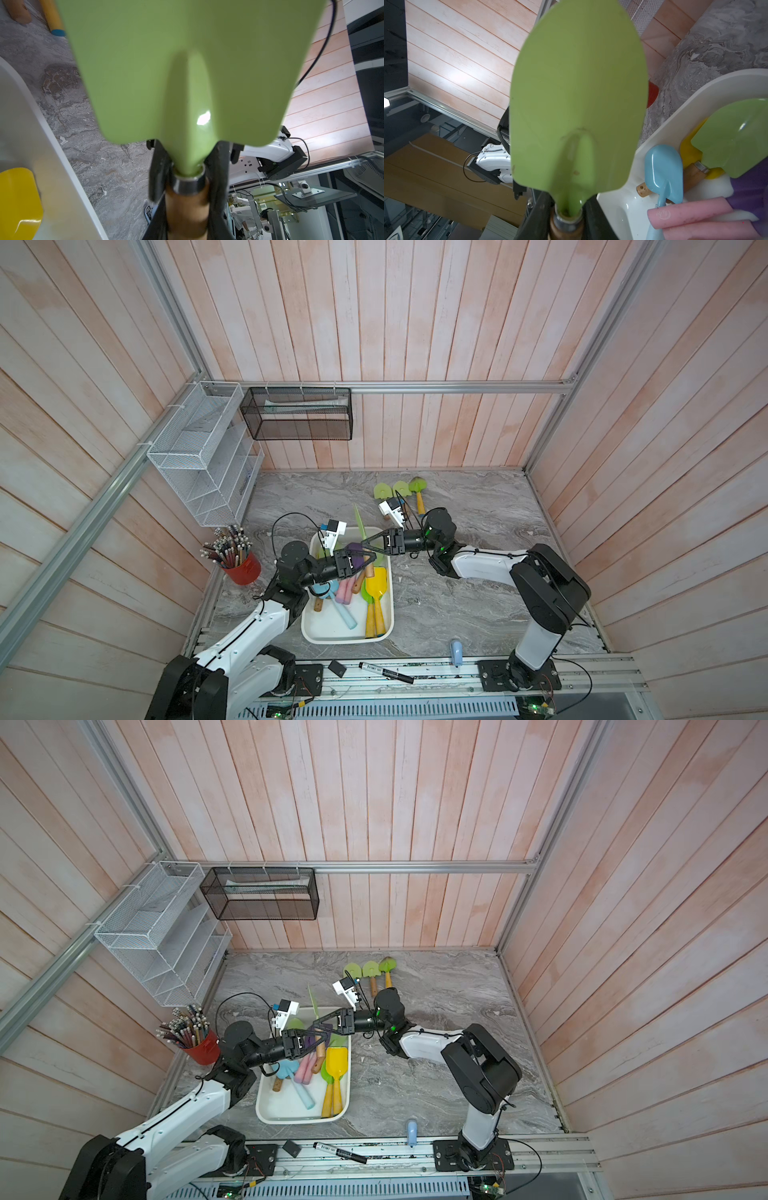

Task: Take the shovel out of the storage box
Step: Place the shovel at the center of the board.

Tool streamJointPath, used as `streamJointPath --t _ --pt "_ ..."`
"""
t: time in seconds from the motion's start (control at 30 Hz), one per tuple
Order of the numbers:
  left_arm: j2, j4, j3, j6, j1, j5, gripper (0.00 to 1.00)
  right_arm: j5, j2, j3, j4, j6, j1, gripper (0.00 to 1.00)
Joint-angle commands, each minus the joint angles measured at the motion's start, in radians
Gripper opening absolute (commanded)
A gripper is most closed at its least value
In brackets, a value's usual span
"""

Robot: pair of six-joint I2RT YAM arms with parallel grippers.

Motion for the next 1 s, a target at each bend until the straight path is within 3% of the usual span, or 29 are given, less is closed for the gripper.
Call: streamJointPath --t 0.0,0.13,0.2,0.4,0.6,0.83,0.97 --pt "-0.001 0.034 -0.017 -0.005 0.003 0.017 0.21 -0.007 0.004 0.023 0.051 -0.012 0.006 0.20" --pt "-0.016 -0.013 -0.014 0.019 0.004 0.001 0.51 0.008 0.002 0.016 0.050 -0.007 0.000 0.17" --pt "-0.028 -0.043 -0.011 0.034 0.005 -0.005 0.60 0.016 -0.003 0.008 0.049 -0.006 -0.010 0.17" --pt "-0.088 -0.190 0.010 0.101 0.018 -0.037 0.62 0.031 -0.036 -0.023 0.011 -0.019 -0.080 0.17" --pt "-0.158 -0.547 0.080 0.260 0.018 -0.191 0.62 0.036 -0.085 -0.023 -0.160 -0.103 -0.196 0.18" --pt "-0.214 -0.867 0.120 0.339 0.016 -0.427 0.61 0.101 -0.118 0.030 -0.467 -0.274 -0.346 0.17" --pt "-0.235 -0.932 0.106 0.335 0.007 -0.478 0.61 0.189 -0.109 0.095 -0.655 -0.383 -0.406 0.18"
